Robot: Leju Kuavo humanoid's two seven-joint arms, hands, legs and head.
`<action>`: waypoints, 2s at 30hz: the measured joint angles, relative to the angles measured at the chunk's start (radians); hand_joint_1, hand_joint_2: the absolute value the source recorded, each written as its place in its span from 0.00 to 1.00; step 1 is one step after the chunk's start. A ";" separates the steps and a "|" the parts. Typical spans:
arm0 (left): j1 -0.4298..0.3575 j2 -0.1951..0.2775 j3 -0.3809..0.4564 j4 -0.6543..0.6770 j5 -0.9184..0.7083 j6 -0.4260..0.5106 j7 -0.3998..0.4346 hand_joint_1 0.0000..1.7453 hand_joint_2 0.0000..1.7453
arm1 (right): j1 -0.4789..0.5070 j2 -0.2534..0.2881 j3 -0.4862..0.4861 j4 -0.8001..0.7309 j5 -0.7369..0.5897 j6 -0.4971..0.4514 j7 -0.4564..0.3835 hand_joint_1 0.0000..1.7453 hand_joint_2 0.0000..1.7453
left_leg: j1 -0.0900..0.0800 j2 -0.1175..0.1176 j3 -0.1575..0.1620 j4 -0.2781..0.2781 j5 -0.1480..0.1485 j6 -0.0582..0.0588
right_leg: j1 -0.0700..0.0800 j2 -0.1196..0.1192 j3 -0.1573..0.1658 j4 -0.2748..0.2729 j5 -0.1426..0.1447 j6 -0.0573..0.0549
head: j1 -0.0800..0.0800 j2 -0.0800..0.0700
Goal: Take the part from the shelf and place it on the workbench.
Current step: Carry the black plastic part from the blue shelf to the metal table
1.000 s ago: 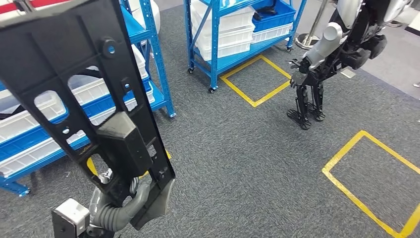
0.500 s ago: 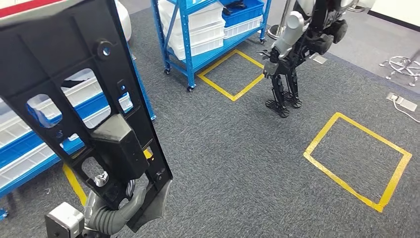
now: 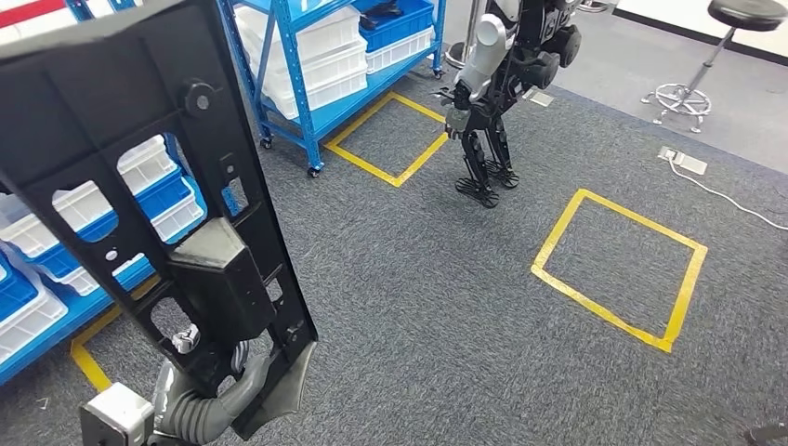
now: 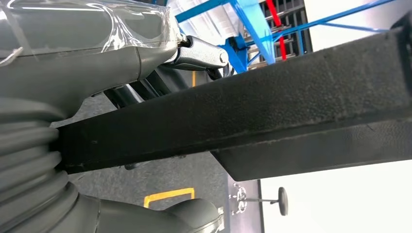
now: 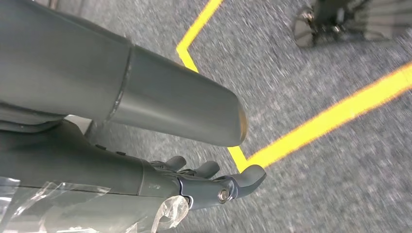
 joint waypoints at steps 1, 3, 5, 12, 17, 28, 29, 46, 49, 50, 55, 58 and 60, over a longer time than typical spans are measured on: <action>0.001 0.001 0.000 -0.005 -0.003 0.002 0.004 1.00 1.00 | 0.000 0.001 0.000 0.000 -0.001 0.000 0.001 0.00 0.00 | 0.002 0.010 0.000 -0.002 0.004 0.006 | 0.000 -0.022 -0.016 0.036 -0.024 0.005 | 0.001 0.000; 0.006 0.008 0.000 -0.018 -0.006 0.007 0.014 1.00 1.00 | -0.001 0.005 0.000 0.000 -0.002 -0.001 0.002 0.00 0.00 | 0.002 0.030 -0.002 -0.003 0.006 0.010 | -0.003 -0.064 -0.072 0.165 -0.095 0.016 | 0.005 0.000; 0.010 0.016 0.001 -0.029 -0.007 0.010 0.027 1.00 1.00 | -0.002 0.010 0.000 0.000 -0.001 -0.002 0.001 0.00 0.00 | 0.002 0.052 -0.005 -0.002 0.006 0.011 | -0.010 -0.074 -0.120 0.278 -0.138 0.023 | 0.005 0.000; 0.041 0.032 0.000 -0.054 -0.004 0.049 0.024 1.00 1.00 | -0.004 0.018 0.000 0.000 0.012 -0.001 0.020 0.00 0.00 | -0.004 0.111 0.002 -0.001 -0.001 -0.014 | -0.009 -0.132 0.040 -0.016 -0.021 0.015 | 0.003 0.000; 0.074 0.048 0.000 -0.056 0.001 0.074 -0.004 1.00 1.00 | -0.003 0.021 0.000 0.000 0.013 0.008 0.030 0.00 0.00 | 0.008 0.080 -0.034 0.090 -0.065 -0.039 | -0.009 -0.090 0.033 -0.023 -0.007 -0.020 | 0.001 0.000; 0.054 0.073 -0.006 -0.075 -0.014 0.070 0.064 1.00 1.00 | -0.003 0.039 0.000 0.000 0.006 0.019 0.010 0.00 0.00 | -0.018 -0.012 0.008 -0.008 -0.001 0.002 | 0.007 0.020 0.017 -0.019 0.009 -0.024 | -0.003 0.000; 0.044 0.072 -0.008 -0.075 -0.017 0.067 0.070 1.00 1.00 | -0.002 0.038 0.000 0.000 0.006 0.021 0.009 0.00 0.00 | -0.015 -0.003 0.008 -0.011 0.003 0.002 | 0.006 0.024 0.014 -0.018 0.010 -0.021 | -0.003 0.000; -0.053 0.038 -0.053 -0.069 -0.046 -0.001 0.078 1.00 1.00 | -0.008 0.018 0.000 0.000 -0.022 0.015 -0.015 0.00 0.00 | 0.040 0.121 0.021 0.006 -0.033 -0.063 | -0.046 -0.100 -0.019 0.026 -0.011 0.020 | -0.008 0.000; -0.095 -0.012 -0.067 -0.017 -0.054 -0.053 0.047 1.00 1.00 | -0.010 0.001 -0.002 0.000 -0.038 0.031 -0.010 0.00 0.00 | 0.035 0.069 -0.057 0.179 -0.131 -0.048 | -0.036 -0.072 -0.024 0.025 -0.005 0.001 | -0.013 0.000; -0.099 -0.025 -0.071 -0.003 -0.054 -0.065 0.038 1.00 1.00 | -0.011 -0.004 -0.004 0.000 -0.041 0.033 -0.007 0.00 0.00 | 0.029 0.059 -0.094 0.258 -0.161 -0.041 | -0.031 -0.060 -0.025 0.025 -0.004 -0.004 | -0.014 0.000; -0.111 -0.072 -0.085 0.048 -0.054 -0.115 0.008 1.00 1.00 | -0.008 -0.020 -0.013 0.000 -0.040 0.027 -0.027 0.00 0.00 | -0.010 0.013 -0.079 0.167 -0.059 0.016 | -0.009 0.011 -0.022 0.025 -0.002 -0.012 | -0.015 0.000; -0.113 -0.090 -0.090 0.060 -0.056 -0.130 -0.002 1.00 1.00 | -0.009 -0.023 -0.016 0.000 -0.035 0.015 -0.052 0.00 0.00 | -0.025 -0.030 -0.040 0.046 -0.010 0.040 | -0.007 0.037 -0.028 0.023 0.003 -0.005 | -0.015 0.000; -0.116 -0.097 -0.092 0.066 -0.055 -0.134 -0.003 1.00 1.00 | -0.005 -0.027 -0.016 0.000 -0.034 0.011 -0.060 0.00 0.00 | -0.021 -0.020 -0.036 0.034 -0.006 0.038 | -0.007 0.050 -0.030 0.018 0.007 0.003 | -0.015 0.000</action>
